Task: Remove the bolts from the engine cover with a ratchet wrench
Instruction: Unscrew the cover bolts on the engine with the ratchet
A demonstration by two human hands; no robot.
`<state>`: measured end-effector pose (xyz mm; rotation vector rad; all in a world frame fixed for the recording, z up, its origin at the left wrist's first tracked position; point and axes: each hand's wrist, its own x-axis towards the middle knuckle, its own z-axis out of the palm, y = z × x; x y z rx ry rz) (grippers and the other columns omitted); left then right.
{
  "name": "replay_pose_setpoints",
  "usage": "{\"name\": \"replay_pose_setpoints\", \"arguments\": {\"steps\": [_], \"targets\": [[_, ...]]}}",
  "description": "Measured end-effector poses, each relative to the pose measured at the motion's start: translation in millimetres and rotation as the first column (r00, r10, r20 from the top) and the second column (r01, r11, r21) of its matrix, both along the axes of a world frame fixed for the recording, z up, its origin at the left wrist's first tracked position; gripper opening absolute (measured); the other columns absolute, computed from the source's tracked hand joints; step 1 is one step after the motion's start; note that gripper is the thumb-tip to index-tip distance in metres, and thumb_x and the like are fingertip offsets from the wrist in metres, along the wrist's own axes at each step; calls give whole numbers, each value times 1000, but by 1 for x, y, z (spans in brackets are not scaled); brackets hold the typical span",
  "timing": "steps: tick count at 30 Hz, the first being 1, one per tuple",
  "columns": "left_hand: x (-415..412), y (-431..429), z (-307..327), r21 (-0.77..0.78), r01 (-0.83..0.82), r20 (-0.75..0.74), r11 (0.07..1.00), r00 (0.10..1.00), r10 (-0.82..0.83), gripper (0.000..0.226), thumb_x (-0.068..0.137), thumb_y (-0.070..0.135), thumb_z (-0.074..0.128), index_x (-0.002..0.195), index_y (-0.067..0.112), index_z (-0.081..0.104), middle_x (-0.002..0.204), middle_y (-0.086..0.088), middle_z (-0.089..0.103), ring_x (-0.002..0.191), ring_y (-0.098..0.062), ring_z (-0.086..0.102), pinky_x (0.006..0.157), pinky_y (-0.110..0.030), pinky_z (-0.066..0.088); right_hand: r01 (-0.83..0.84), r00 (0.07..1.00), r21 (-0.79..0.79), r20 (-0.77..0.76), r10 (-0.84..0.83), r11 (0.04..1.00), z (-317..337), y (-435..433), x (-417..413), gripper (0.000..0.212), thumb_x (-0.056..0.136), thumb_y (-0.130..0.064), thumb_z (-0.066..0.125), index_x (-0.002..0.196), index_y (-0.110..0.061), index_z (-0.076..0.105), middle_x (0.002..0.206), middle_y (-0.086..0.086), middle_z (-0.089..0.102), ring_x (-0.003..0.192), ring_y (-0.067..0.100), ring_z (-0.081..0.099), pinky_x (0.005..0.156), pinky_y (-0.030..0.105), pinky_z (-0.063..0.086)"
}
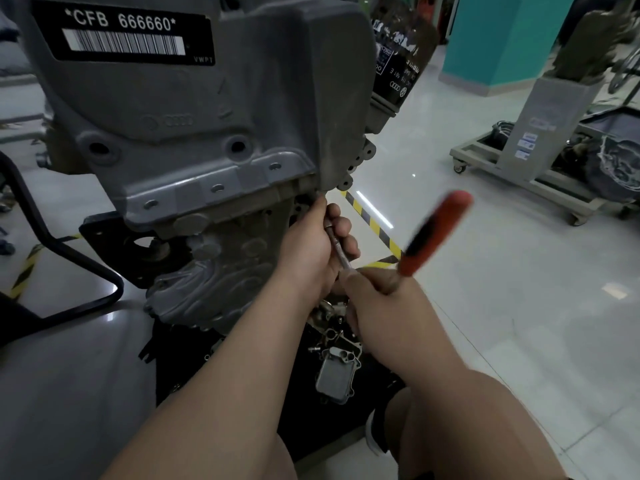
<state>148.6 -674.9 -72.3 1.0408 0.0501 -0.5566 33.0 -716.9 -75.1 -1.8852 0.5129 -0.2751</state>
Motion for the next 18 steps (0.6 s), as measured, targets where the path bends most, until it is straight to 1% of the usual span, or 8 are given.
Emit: {"name": "replay_pose_setpoints", "arguments": {"steps": [2, 5, 8, 9, 11, 14, 16, 18], "targets": [[3, 4, -3, -25, 17, -24, 1000, 1000, -18, 37, 101, 38, 42, 74, 15, 53, 50, 2, 49, 38, -14, 40, 43, -20, 38, -4, 997, 445, 75, -32, 896, -12, 12, 1, 39, 97, -30, 46, 69, -10, 66, 46, 4, 48, 35, 16, 37, 42, 23, 33], [3, 10, -5, -35, 62, -28, 997, 998, -63, 38, 101, 39, 42, 80, 12, 59, 54, 0, 53, 40, -15, 44, 45, -22, 40, -169, 980, 783, 197, 19, 598, -20, 26, 2, 38, 95, -34, 47, 72, -14, 69, 48, 5, 44, 33, 16, 30, 41, 24, 33], [2, 13, -9, -33, 111, -13, 993, 994, -112, 40, 101, 41, 41, 83, 11, 61, 56, 0, 55, 42, -15, 46, 49, -24, 39, -282, 958, 945, 287, -6, 164, -22, 26, 6, 35, 90, -35, 46, 72, -12, 65, 45, -1, 39, 27, 11, 27, 38, 22, 31], [1, 14, -10, -33, 120, -8, 992, 993, -120, 40, 101, 41, 41, 83, 11, 61, 57, 0, 55, 42, -15, 47, 50, -25, 38, -299, 954, 953, 300, -17, 45, -23, 24, 6, 36, 91, -35, 44, 71, -12, 65, 43, -2, 39, 26, 10, 28, 37, 21, 30], [1, 15, -11, -7, 136, 14, 991, 991, -136, 40, 101, 42, 40, 84, 12, 62, 58, 0, 55, 43, -15, 48, 54, -25, 37, -325, 946, 937, 324, -27, -126, -23, 20, 5, 39, 91, -35, 42, 72, -11, 65, 42, -3, 40, 25, 9, 28, 37, 21, 30], [-1, 16, -11, 23, 157, 53, 987, 986, -158, 39, 101, 43, 38, 85, 15, 60, 59, 2, 55, 45, -15, 51, 57, -27, 29, -349, 934, 899, 358, -14, -265, -22, 14, 4, 39, 92, -36, 42, 76, -9, 65, 42, -4, 43, 30, 9, 20, 40, 22, 30], [-3, 17, -12, 32, 162, 69, 986, 984, -164, 38, 101, 43, 37, 86, 15, 59, 58, 3, 55, 46, -15, 51, 55, -28, 31, -336, 938, 899, 346, -13, -282, -22, 10, 3, 41, 93, -37, 40, 76, -9, 65, 42, -3, 43, 31, 9, 20, 40, 22, 30], [-5, 17, -13, 45, 163, 78, 986, 983, -166, 39, 101, 44, 37, 84, 15, 58, 57, 2, 55, 47, -15, 52, 55, -30, 34, -322, 944, 912, 330, -12, -254, -23, 5, 3, 45, 94, -38, 38, 74, -9, 65, 41, -4, 42, 26, 9, 27, 39, 21, 29]]}}
